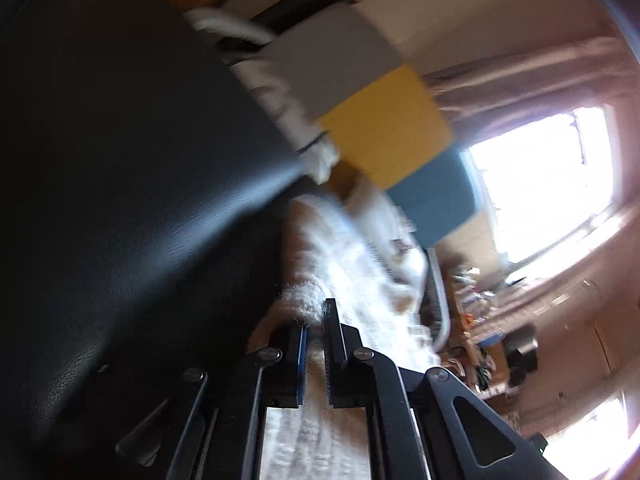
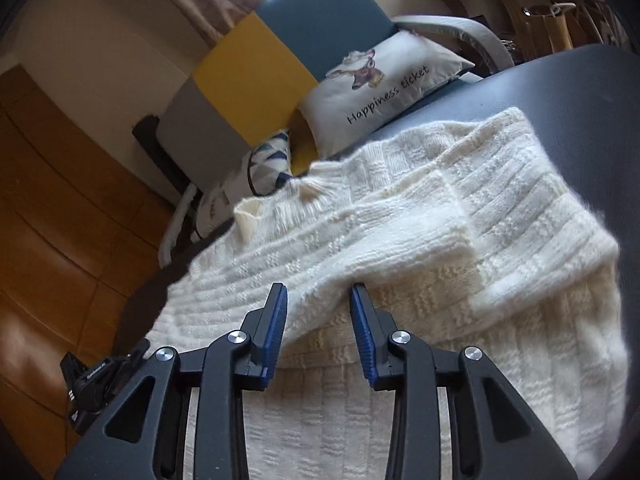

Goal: Fold clothes

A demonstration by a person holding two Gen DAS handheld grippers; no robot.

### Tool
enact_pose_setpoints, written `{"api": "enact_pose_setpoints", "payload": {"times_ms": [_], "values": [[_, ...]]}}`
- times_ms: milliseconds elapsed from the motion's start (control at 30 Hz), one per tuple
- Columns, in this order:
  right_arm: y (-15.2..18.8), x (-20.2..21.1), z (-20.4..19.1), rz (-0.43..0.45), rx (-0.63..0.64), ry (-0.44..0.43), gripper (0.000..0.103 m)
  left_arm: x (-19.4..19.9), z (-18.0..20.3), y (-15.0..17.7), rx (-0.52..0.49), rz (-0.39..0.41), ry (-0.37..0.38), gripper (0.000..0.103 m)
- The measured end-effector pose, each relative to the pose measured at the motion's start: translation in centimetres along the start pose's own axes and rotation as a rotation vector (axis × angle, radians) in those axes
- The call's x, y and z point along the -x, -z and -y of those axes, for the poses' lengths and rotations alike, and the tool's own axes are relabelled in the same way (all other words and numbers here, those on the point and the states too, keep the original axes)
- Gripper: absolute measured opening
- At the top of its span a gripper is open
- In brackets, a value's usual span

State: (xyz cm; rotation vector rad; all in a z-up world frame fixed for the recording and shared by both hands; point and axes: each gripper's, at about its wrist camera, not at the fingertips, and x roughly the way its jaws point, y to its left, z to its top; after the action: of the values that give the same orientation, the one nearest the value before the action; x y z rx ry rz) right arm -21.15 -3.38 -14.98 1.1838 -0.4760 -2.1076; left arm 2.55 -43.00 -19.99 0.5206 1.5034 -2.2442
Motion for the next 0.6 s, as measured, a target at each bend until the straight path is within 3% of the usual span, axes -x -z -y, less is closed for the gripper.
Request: {"api": "enact_pose_setpoints", "payload": {"times_ms": [100, 167, 300, 367, 600], "values": [[0.0, -1.5, 1.1, -0.049, -0.016, 0.026, 0.035, 0.1, -2.1, 0.0, 0.142, -0.038, 0.056, 0.008], [0.3, -1.7, 1.7, -0.051, -0.038, 0.012, 0.035, 0.8, -2.3, -0.2, 0.196, -0.052, 0.07, 0.016], [0.1, -2.0, 1.7, -0.05, -0.037, 0.001, 0.035, 3.1, -1.2, 0.2, 0.16, -0.015, 0.095, 0.018], [0.1, -2.2, 1.8, -0.052, -0.034, -0.004, 0.035, 3.5, -0.4, 0.7, 0.147, -0.005, 0.122, 0.024], [0.0, -1.9, 2.2, -0.067, -0.026, -0.012, 0.033, 1.0, -0.6, 2.2, 0.25, -0.062, 0.12, 0.029]]}}
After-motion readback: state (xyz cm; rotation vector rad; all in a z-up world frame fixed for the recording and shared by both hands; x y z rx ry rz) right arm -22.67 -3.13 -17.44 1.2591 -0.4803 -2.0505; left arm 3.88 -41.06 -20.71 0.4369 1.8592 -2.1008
